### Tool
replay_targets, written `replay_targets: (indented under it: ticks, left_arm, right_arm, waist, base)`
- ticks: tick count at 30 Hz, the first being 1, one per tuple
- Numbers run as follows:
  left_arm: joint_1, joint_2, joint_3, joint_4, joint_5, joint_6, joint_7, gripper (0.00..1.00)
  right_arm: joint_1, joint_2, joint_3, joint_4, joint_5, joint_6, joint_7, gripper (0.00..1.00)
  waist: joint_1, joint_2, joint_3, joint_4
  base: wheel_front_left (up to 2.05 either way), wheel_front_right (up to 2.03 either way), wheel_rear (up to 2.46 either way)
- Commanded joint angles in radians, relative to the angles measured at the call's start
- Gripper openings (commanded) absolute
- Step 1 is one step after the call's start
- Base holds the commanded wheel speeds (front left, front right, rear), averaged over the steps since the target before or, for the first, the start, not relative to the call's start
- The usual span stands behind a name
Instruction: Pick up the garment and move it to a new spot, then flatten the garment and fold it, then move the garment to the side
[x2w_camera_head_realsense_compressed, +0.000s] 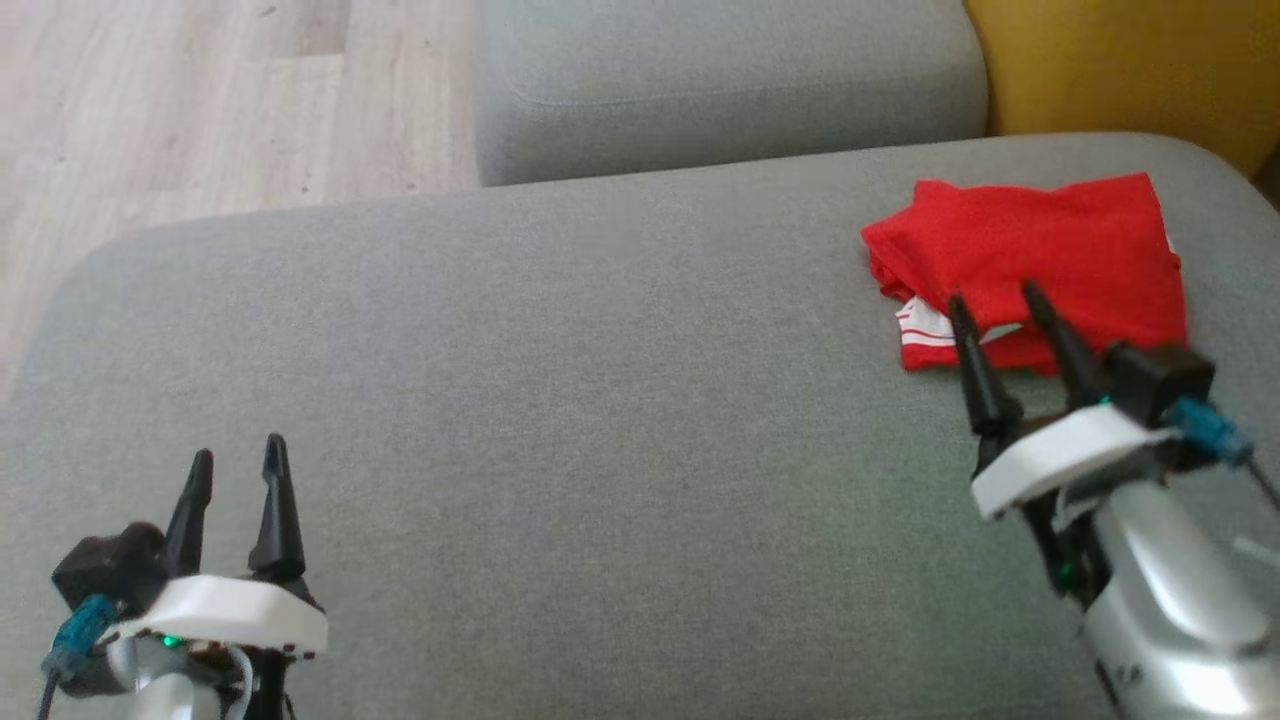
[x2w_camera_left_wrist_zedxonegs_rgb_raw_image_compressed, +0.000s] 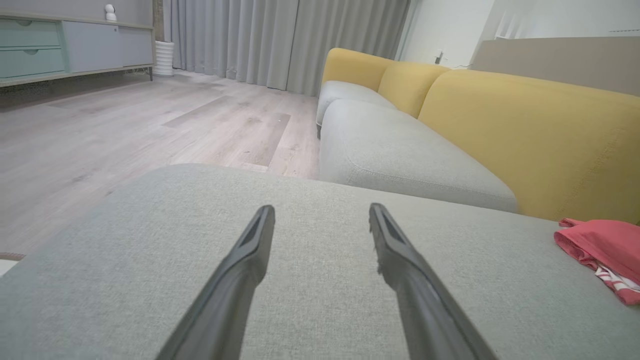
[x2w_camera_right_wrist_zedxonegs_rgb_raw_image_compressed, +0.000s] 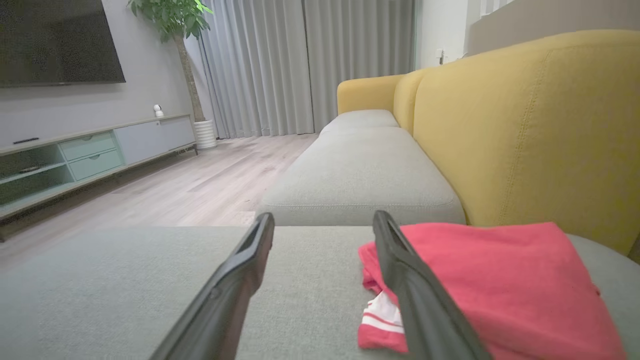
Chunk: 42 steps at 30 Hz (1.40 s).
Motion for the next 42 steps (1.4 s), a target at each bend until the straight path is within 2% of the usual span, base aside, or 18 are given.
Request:
replay_targets:
  ticks: [1,9,28,29,34,42]
  left_arm:
    - [-0.057,0.026,0.045,-0.024,0.015,-0.003,-0.006,1.00]
    - [-0.075,0.012,0.043,-0.009,0.060,-0.023,-0.006,1.00]
    - [-0.088,-0.007,0.056,0.004,0.075,-0.039,-0.006,1.00]
    - [-0.027,-0.017,0.023,0.034,0.071,-0.035,0.000,0.00]
    - [0.014,-0.032,0.024,0.098,0.062,-0.034,0.004,0.00]
    - [0.007,-0.033,0.029,0.088,-0.027,-0.035,0.031,0.00]
  right_arm:
    - [-0.006,0.010,0.001,-0.036,-0.013,-0.001,-0.014,1.00]
    - [0.070,0.060,-0.040,-0.049,-0.059,-0.001,-0.017,1.00]
    - [0.085,0.084,-0.045,-0.054,-0.068,-0.001,-0.017,1.00]
    - [0.115,0.083,-0.059,-0.019,-0.062,0.000,-0.004,0.00]
    - [0.164,0.088,-0.059,0.030,-0.053,0.000,0.001,0.00]
    - [0.171,0.096,-0.083,0.007,0.028,0.000,0.025,0.00]
  waist:
    - [0.0001,-0.0001,-0.005,0.005]
    - [0.0001,-0.0001,-0.016,0.016]
    - [0.0001,-0.0001,-0.017,-0.001]
    - [0.0001,-0.0001,-0.017,-0.001]
    - [0.0001,-0.0001,-0.016,-0.002]
    - [0.0001,-0.0001,-0.012,0.000]
  base:
    - [0.00,0.00,0.00]
    - [0.00,0.00,0.00]
    - [0.00,0.00,0.00]
    - [0.00,0.00,0.00]
    - [0.00,0.00,0.00]
    - [0.00,0.00,0.00]
